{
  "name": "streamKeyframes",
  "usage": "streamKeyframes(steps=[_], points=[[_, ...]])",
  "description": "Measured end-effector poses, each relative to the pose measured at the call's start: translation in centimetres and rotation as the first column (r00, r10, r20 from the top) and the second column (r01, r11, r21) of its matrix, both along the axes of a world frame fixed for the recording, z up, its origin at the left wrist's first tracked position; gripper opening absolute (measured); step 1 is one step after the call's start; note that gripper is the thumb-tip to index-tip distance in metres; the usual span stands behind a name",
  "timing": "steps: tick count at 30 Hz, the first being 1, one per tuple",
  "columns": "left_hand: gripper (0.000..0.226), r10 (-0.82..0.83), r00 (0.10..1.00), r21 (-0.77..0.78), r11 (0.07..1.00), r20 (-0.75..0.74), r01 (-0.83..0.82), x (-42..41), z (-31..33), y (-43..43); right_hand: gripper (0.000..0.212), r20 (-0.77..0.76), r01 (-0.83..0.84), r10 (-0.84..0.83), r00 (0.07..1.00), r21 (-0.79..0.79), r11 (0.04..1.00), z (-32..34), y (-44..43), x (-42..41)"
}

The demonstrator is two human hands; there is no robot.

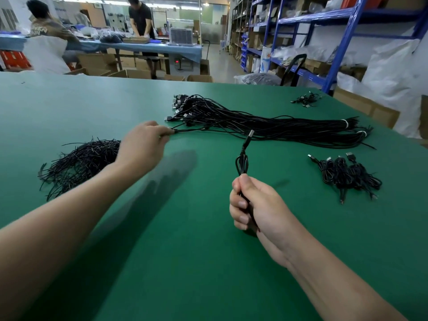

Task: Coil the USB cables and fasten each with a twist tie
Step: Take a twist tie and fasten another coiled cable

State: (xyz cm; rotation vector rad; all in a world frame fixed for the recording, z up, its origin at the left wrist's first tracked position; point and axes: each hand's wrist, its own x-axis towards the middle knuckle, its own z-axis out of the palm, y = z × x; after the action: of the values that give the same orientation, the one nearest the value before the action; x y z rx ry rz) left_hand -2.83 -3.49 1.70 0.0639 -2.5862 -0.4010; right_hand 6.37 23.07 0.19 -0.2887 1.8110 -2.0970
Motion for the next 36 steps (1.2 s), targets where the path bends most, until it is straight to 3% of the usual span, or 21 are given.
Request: streamKeyframes(steps=[2,4,10,13,17,21,24,27,31,36], points=[[0.031,0.122,0.989,-0.196,0.975,0.088,-0.103,-1.4,-0.2,-2.0,0.03,0.002,-0.023,0.023,1.0,0.02,1.0,-0.1,-0.2,0.1],[0.03,0.177,0.976,-0.285,0.949,0.128,-0.135,-2.3,-0.6,-3.1,0.031,-0.006,-0.044,0.044,0.999,0.05,0.998,-0.2,-0.3,0.2],[0.014,0.169,0.98,-0.279,0.951,0.107,-0.134,-3.2,-1.0,-3.8,0.032,-0.022,-0.053,0.055,0.998,0.093,0.994,-0.1,-0.2,0.2],[0.014,0.117,0.993,-0.204,0.973,0.016,-0.111,-2.7,-0.8,-3.9,0.032,-0.021,-0.051,0.054,0.998,0.094,0.994,-0.1,-0.2,0.3],[0.014,-0.027,0.992,0.126,0.991,-0.123,0.042,-1.0,0.9,-2.2,0.031,-0.008,-0.045,0.046,0.999,0.082,0.996,0.0,-0.4,0.4],[0.013,-0.25,0.925,0.331,0.88,-0.284,0.34,3.6,1.2,2.9,0.03,0.028,-0.06,0.06,0.998,-0.016,0.998,0.3,-0.5,0.5],[0.014,-0.334,0.874,0.434,0.77,-0.352,0.468,7.3,0.6,6.4,0.03,0.049,-0.079,0.083,0.995,-0.071,0.994,0.3,-0.6,0.7],[0.013,-0.393,0.849,0.465,0.713,-0.354,0.524,9.8,-0.1,8.2,0.03,0.084,-0.065,0.077,0.994,-0.134,0.989,0.3,-0.8,1.0],[0.011,-0.42,0.839,0.386,0.751,-0.346,0.535,12.0,-1.4,8.5,0.034,0.098,-0.036,0.058,0.993,-0.214,0.976,0.4,-0.8,1.0],[0.013,-0.436,0.821,0.335,0.762,-0.368,0.555,12.8,-1.9,7.9,0.035,0.102,-0.021,0.043,0.994,-0.203,0.979,0.2,-1.1,1.1]])
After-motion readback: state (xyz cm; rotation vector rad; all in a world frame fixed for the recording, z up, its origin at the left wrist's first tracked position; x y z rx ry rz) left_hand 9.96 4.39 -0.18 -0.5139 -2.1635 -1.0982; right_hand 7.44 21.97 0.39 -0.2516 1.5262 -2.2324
